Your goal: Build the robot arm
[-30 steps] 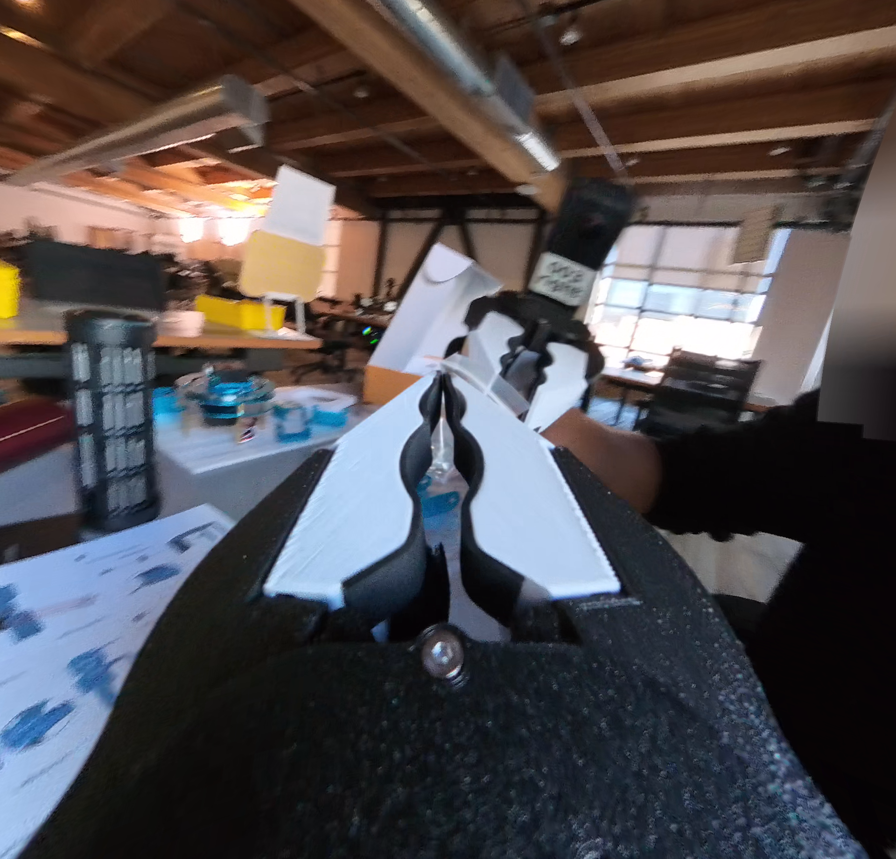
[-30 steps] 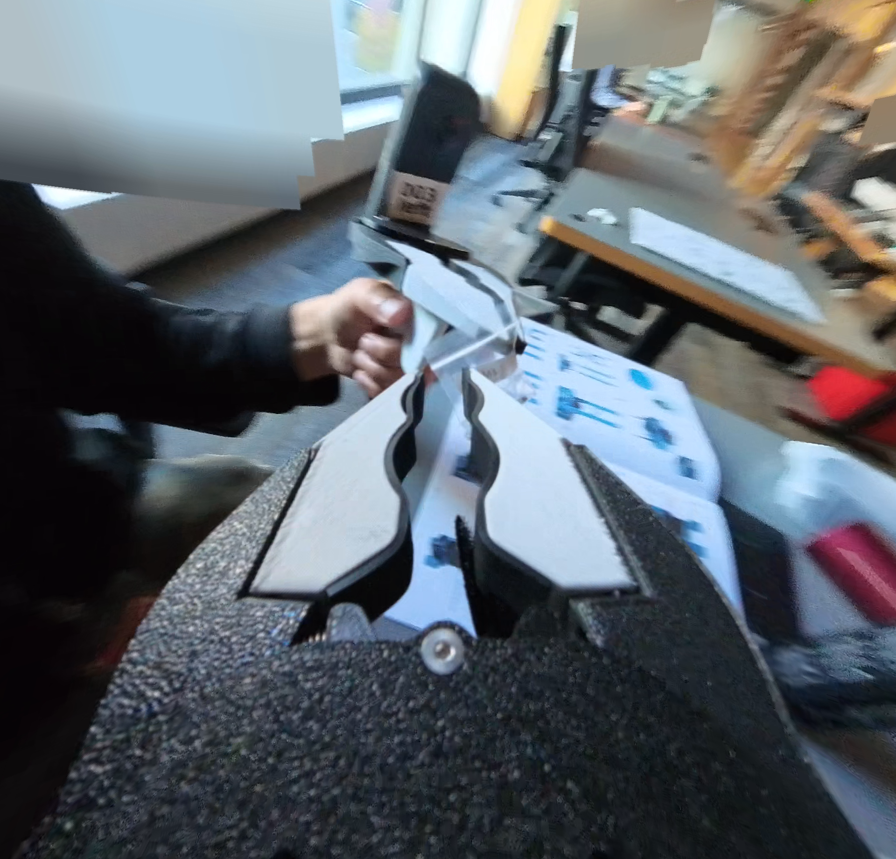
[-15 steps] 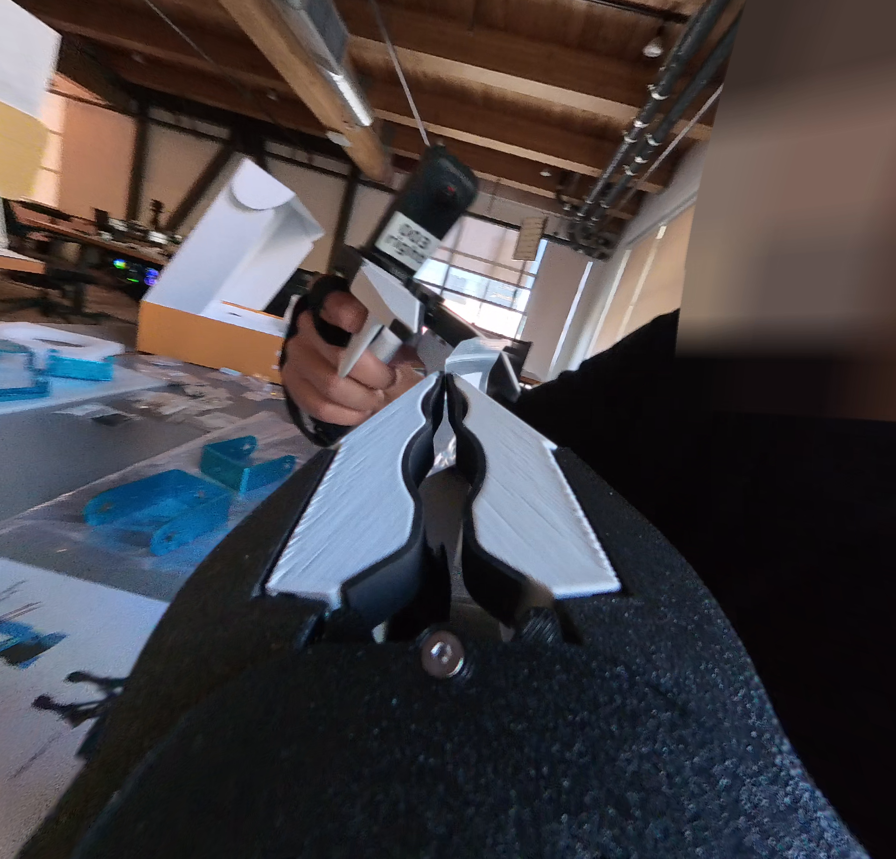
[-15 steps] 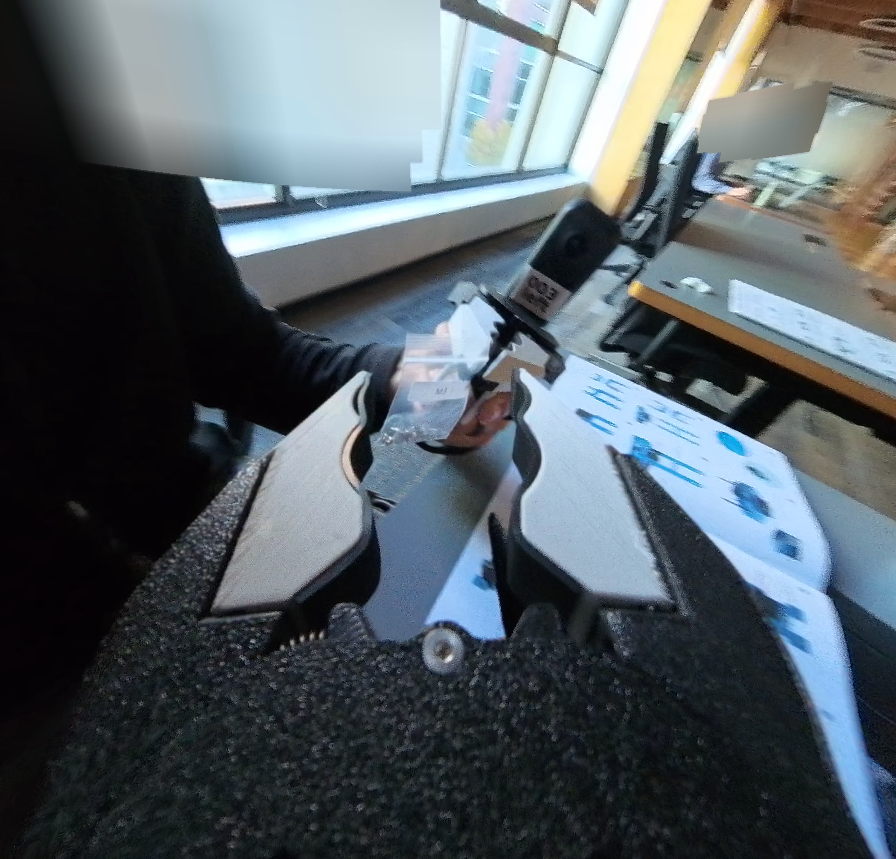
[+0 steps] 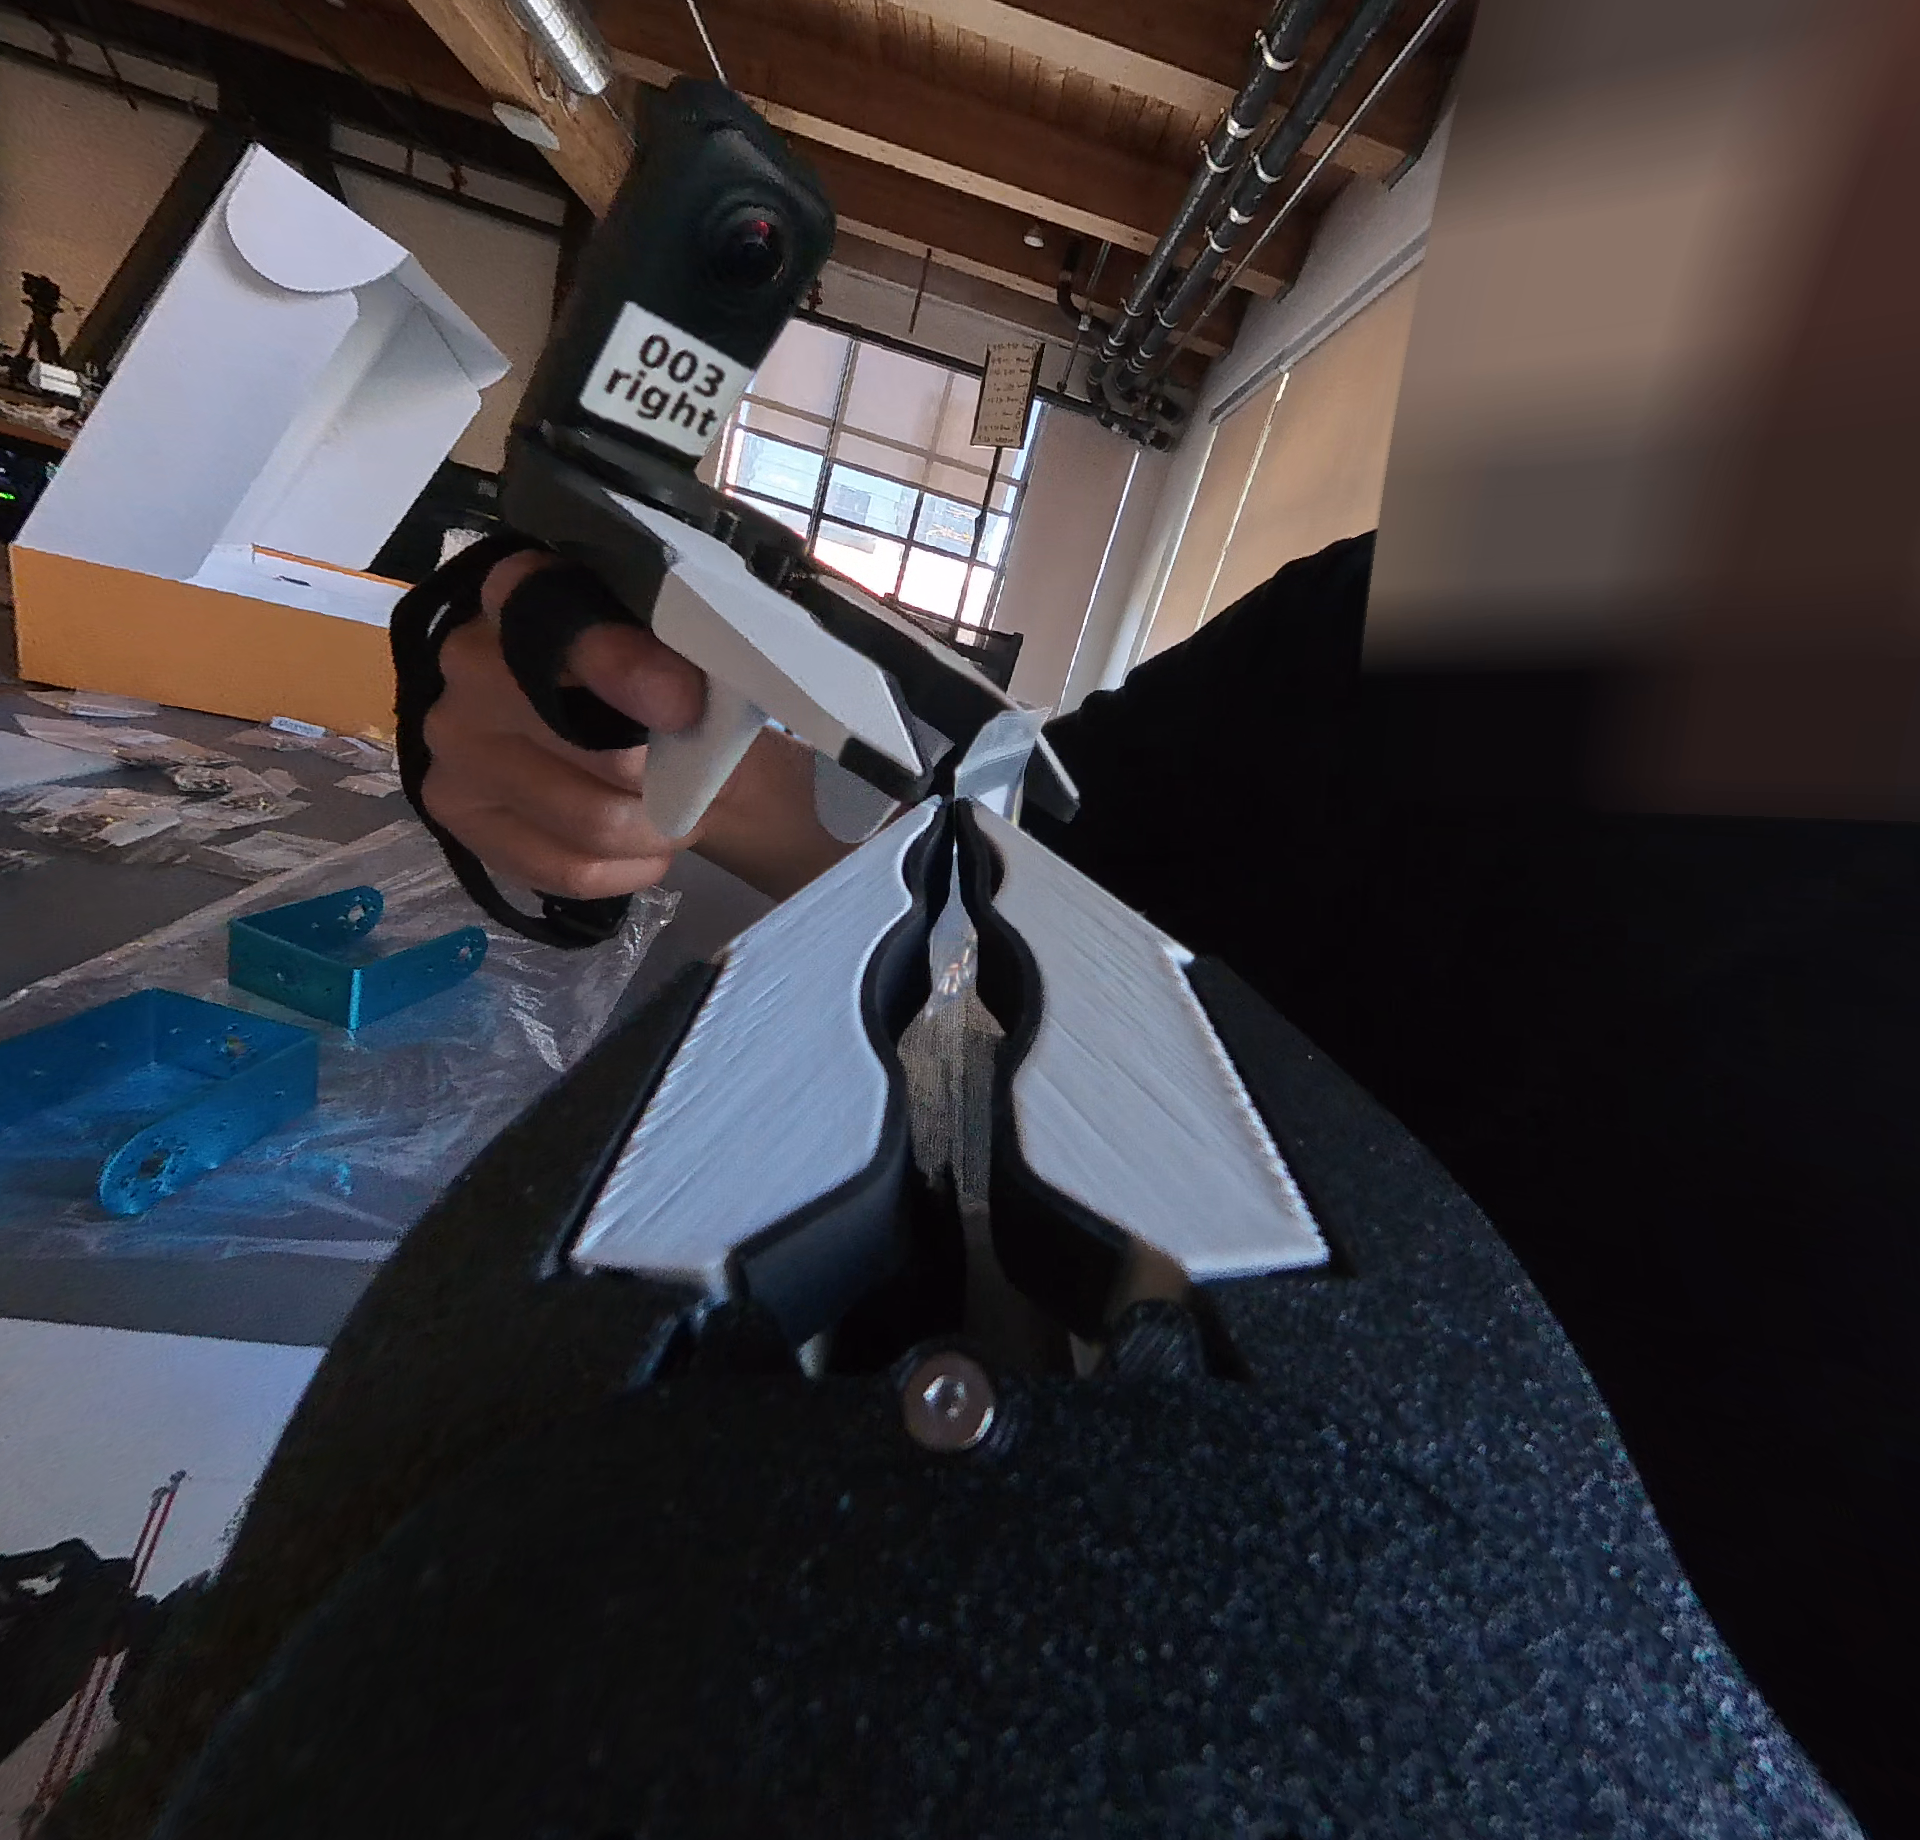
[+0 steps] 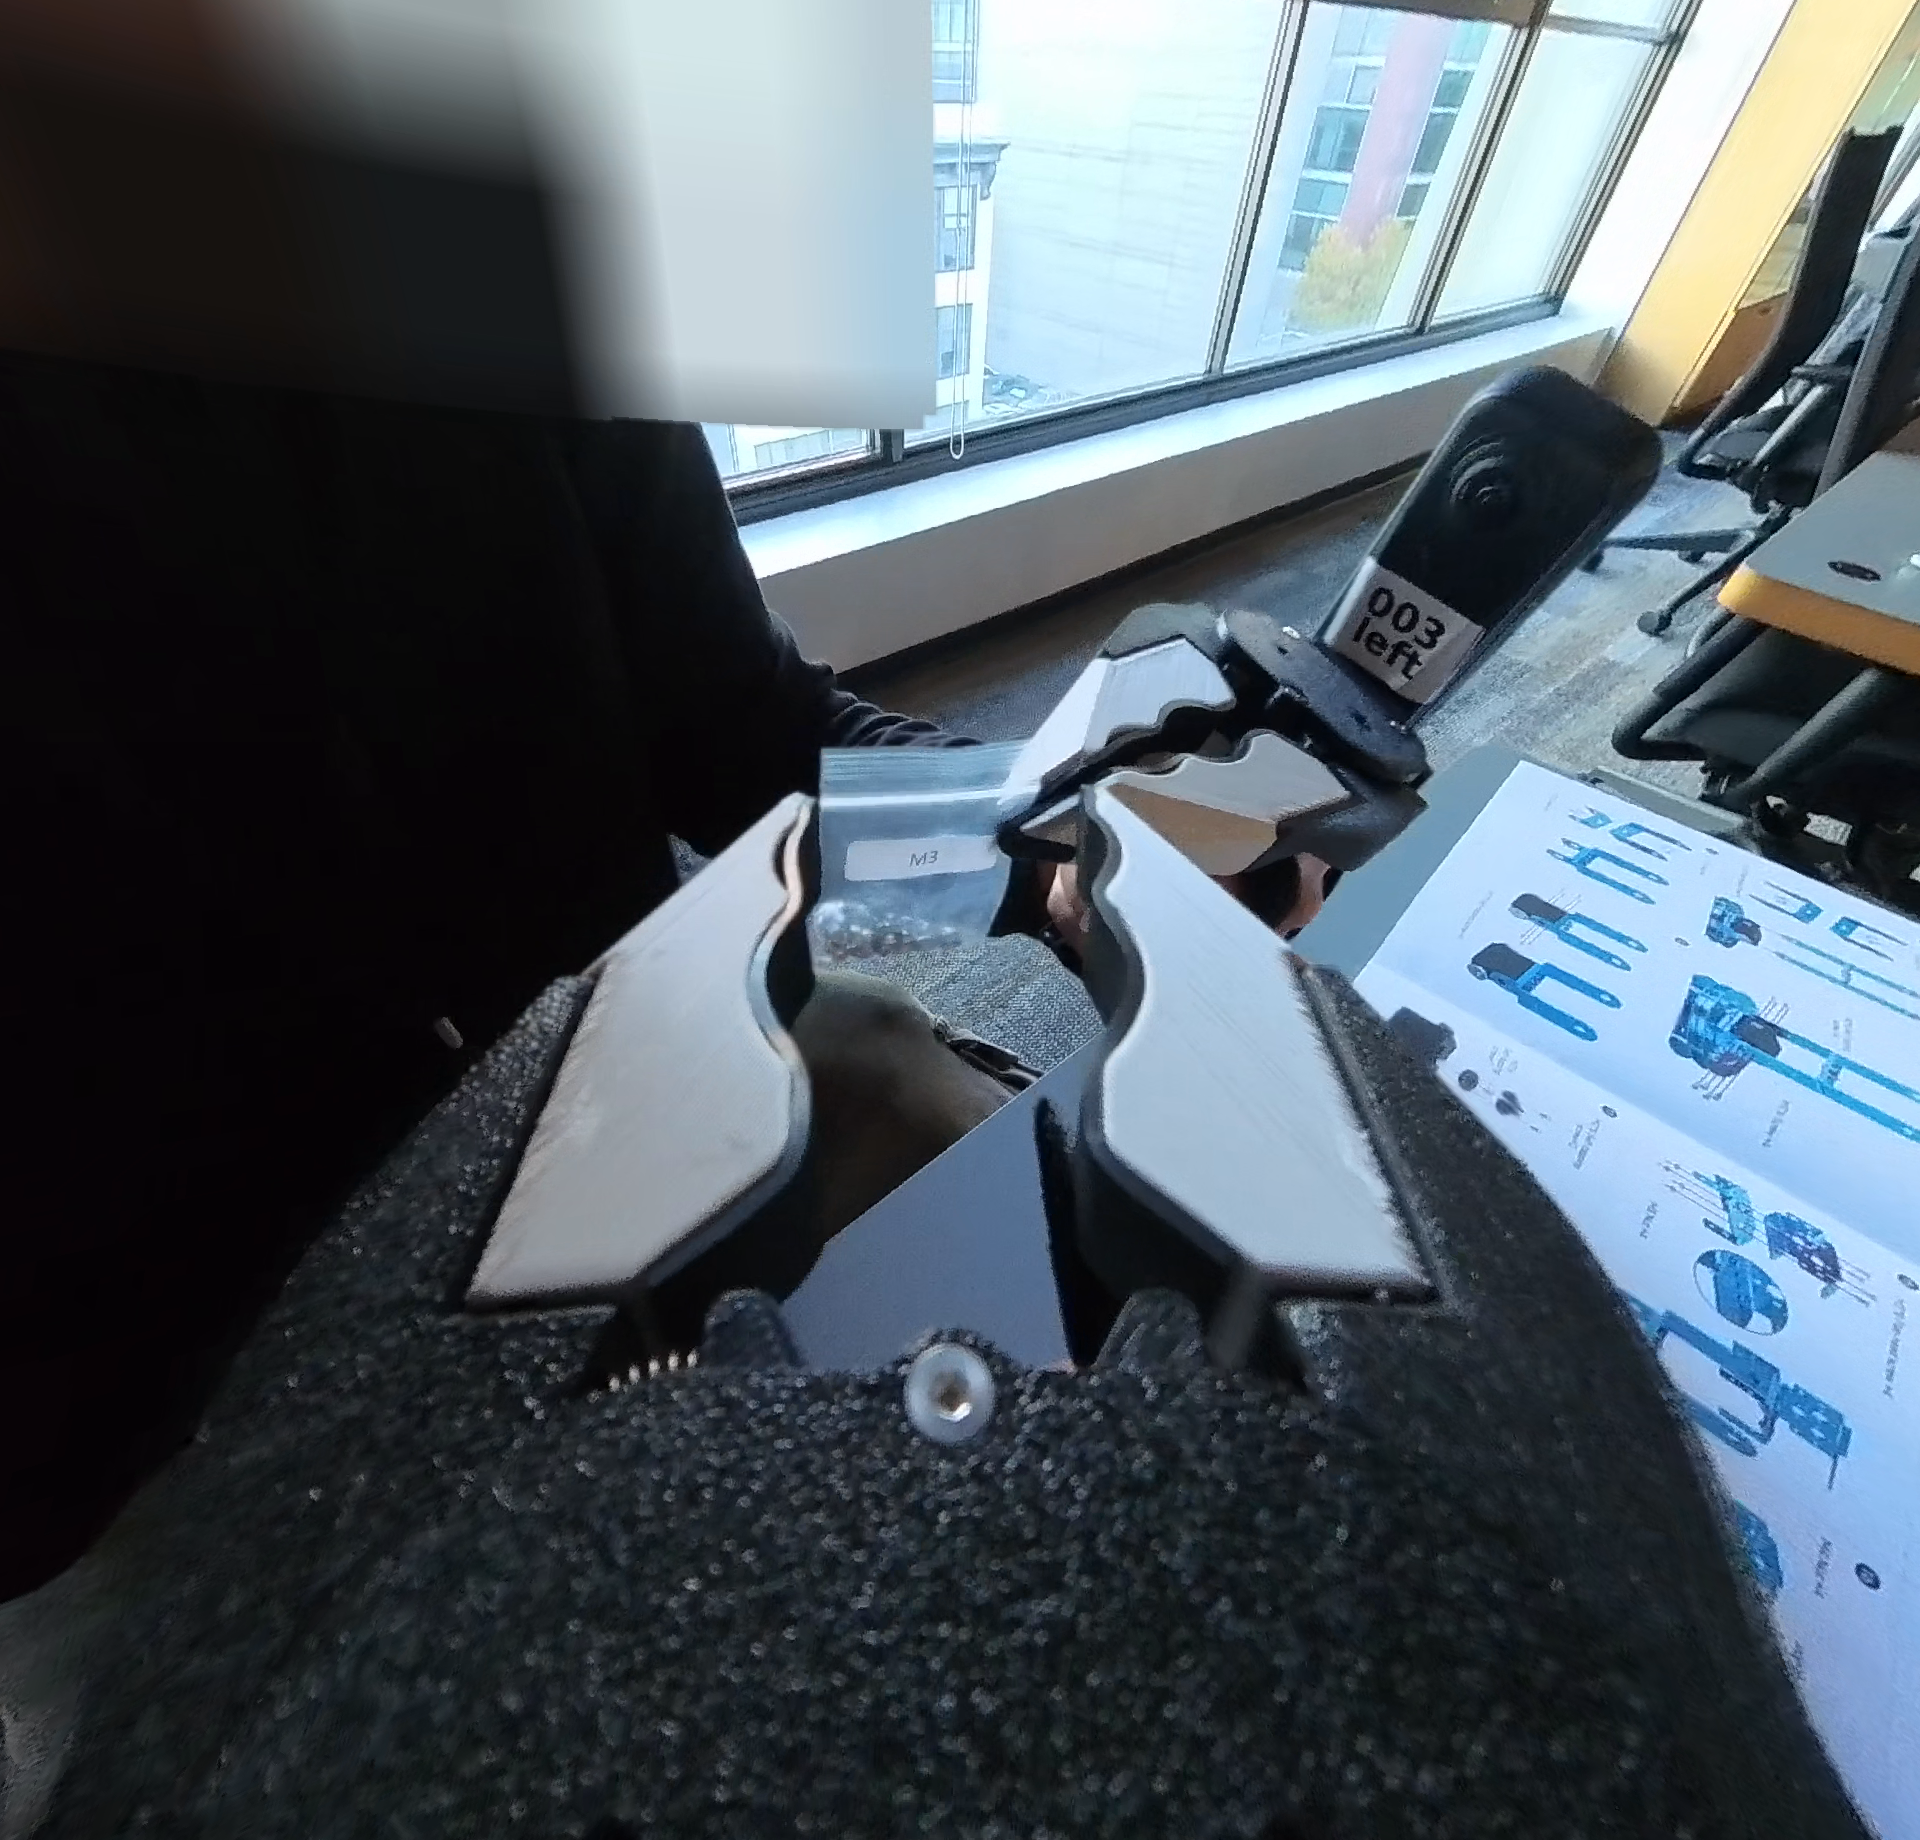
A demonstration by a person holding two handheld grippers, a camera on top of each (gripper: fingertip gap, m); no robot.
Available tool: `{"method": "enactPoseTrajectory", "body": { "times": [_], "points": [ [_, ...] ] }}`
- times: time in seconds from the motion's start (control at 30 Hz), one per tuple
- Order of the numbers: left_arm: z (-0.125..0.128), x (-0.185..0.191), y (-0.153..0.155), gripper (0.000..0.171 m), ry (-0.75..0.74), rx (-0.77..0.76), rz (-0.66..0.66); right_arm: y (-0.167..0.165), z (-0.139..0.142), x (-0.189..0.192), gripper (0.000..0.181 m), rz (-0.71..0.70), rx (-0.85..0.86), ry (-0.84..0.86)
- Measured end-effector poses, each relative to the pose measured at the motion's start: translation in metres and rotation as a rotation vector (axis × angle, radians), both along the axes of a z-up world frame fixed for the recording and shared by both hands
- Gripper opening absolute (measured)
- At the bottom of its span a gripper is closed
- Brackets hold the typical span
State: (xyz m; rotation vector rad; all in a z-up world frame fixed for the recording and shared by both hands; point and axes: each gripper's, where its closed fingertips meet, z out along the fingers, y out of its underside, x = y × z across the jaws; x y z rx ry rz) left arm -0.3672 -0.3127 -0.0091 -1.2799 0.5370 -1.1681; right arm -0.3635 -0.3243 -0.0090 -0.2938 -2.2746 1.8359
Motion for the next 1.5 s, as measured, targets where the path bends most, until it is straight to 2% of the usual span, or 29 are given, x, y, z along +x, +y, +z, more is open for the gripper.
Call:
{"method": "enactPoseTrajectory", "body": {
  "times": [0.2, 0.97, 1.27, 1.4, 1.5],
  "points": [
    [-0.001, 0.002, -0.004, 0.0, -0.016, -0.01, -0.047, -0.004, 0.0, 0.003, 0.047, 0.022, -0.015, 0.005],
    [-0.009, -0.002, 0.003, 0.0, -0.032, -0.041, -0.045, -0.001, -0.007, -0.002, 0.036, -0.006, 0.034, 0.014],
    [-0.004, -0.017, 0.006, 0.0, -0.073, -0.015, 0.016, 0.009, -0.005, -0.012, 0.04, -0.075, 0.042, 0.023],
    [0.001, -0.022, 0.001, 0.0, -0.086, 0.005, 0.019, 0.011, -0.002, -0.013, 0.03, -0.083, 0.027, 0.041],
    [0.002, -0.023, -0.001, 0.0, -0.075, 0.014, 0.029, 0.011, -0.002, -0.014, 0.029, -0.089, 0.028, 0.04]
  ]
}}
